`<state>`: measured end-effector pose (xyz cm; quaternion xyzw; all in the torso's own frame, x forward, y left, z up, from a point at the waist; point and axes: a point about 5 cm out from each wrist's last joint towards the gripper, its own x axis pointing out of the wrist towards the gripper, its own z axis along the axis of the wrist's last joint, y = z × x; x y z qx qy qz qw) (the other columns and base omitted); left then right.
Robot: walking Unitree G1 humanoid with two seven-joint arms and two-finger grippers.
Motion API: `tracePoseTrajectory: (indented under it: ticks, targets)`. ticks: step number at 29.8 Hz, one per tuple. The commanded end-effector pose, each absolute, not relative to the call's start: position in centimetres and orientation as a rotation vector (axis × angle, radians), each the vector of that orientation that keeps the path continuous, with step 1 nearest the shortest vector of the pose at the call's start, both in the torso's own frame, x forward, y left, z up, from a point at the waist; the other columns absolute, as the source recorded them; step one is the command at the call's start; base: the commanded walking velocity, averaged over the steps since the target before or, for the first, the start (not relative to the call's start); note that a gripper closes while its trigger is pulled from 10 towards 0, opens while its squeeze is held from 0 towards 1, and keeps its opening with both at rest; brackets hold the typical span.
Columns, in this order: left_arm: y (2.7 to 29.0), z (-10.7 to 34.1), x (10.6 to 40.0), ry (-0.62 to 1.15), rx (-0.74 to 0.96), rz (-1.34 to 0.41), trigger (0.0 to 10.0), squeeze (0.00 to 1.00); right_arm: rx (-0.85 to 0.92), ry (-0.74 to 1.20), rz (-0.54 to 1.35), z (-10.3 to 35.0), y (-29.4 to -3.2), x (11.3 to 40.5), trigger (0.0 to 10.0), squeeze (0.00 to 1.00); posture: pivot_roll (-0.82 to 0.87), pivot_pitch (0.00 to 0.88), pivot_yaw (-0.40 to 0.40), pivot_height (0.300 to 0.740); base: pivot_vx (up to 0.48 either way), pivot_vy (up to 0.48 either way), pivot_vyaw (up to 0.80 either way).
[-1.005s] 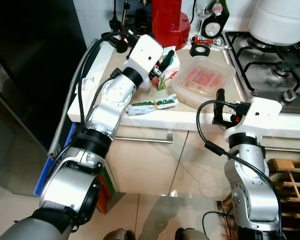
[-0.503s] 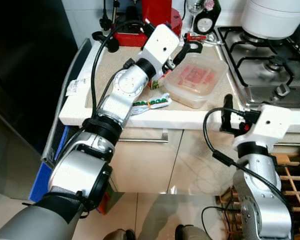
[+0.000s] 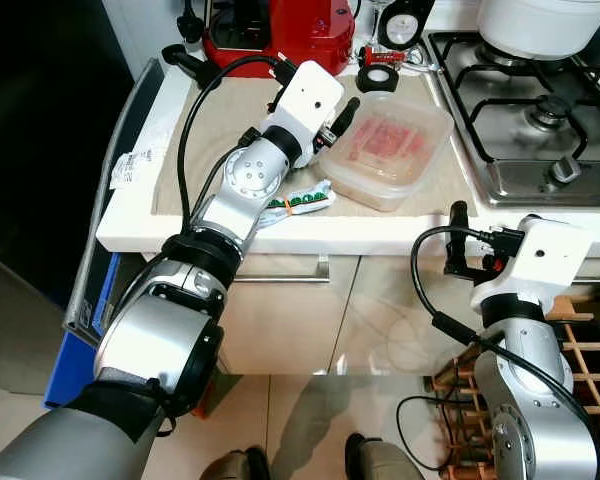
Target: Restocking fridge
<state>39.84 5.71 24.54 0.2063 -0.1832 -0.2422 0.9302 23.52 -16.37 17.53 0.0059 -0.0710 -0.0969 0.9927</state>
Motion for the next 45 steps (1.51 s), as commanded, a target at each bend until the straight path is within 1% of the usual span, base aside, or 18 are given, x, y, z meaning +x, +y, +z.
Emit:
tracePoseTrajectory:
  ticks: [1, 8, 14, 15, 16, 17, 22, 33, 38, 41, 45]
  targets:
    - [5.8, 25.2, 40.1, -0.378, 0.414, -0.479, 10.0, 0.00, 0.004, -0.129, -0.195, 17.5, -16.4, 23.2, 10.0, 0.00, -0.30, 0.178, 0.040, 0.740, 0.000, 0.000, 0.00]
    - [6.1, 24.2, 40.5, -0.263, 0.325, -0.477, 10.0, 0.00, 0.006, -0.119, -0.189, 17.5, -16.4, 23.2, 10.0, 0.00, -0.31, 0.180, 0.035, 0.740, 0.000, 0.000, 0.00]
    - [6.4, 23.5, 40.9, -0.190, 0.339, -0.454, 10.0, 0.00, 0.007, -0.111, -0.187, 17.5, -16.5, 23.3, 10.0, 0.00, -0.31, 0.178, 0.034, 0.740, 0.000, 0.000, 0.00]
    - [6.4, 23.0, 40.9, -0.160, 0.373, -0.461, 9.7, 0.00, 0.008, -0.109, -0.186, 17.5, -16.5, 23.3, 10.0, 0.00, -0.31, 0.177, 0.034, 0.740, 0.000, 0.000, 0.00]
    - [6.4, 23.0, 40.9, -0.160, 0.373, -0.461, 9.7, 0.00, 0.008, -0.109, -0.186, 17.5, -16.5, 23.3, 10.0, 0.00, -0.31, 0.177, 0.034, 0.740, 0.000, 0.000, 0.00]
    - [6.4, 22.8, 40.9, -0.151, 0.401, -0.473, 0.0, 0.00, 0.007, -0.109, -0.185, 17.5, -16.5, 23.3, 10.0, 0.00, -0.31, 0.177, 0.034, 0.740, 0.000, 0.000, 0.00]
    - [6.0, 22.2, 40.6, -0.148, 0.491, -0.504, 0.0, 0.00, 0.008, -0.105, -0.183, 17.5, -16.4, 23.4, 10.0, 0.00, -0.31, 0.177, 0.035, 0.740, 0.000, 0.000, 0.00]
    - [5.9, 21.7, 40.4, -0.154, 0.496, -0.536, 0.0, 0.00, 0.008, -0.097, -0.178, 17.3, -16.3, 23.4, 10.0, 0.00, -0.30, 0.178, 0.034, 0.740, 0.000, 0.000, 0.00]
    - [5.1, 22.1, 39.8, -0.226, 0.513, -0.607, 0.0, 0.00, 0.008, -0.092, -0.178, 17.2, -16.3, 23.6, 10.0, 0.00, -0.30, 0.173, 0.036, 0.740, 0.000, 0.000, 0.00]
    - [4.9, 23.0, 39.7, -0.267, 0.486, -0.630, 0.0, 0.00, 0.008, -0.093, -0.176, 17.1, -16.3, 23.8, 10.0, 0.00, -0.29, 0.167, 0.037, 0.740, 0.000, 0.000, 0.00]
    - [5.1, 26.0, 39.9, -0.363, 0.444, -0.616, 0.0, 0.00, 0.008, -0.102, -0.174, 17.2, -16.2, 24.2, 10.0, 0.00, -0.28, 0.152, 0.041, 0.740, 0.000, 0.000, 0.00]
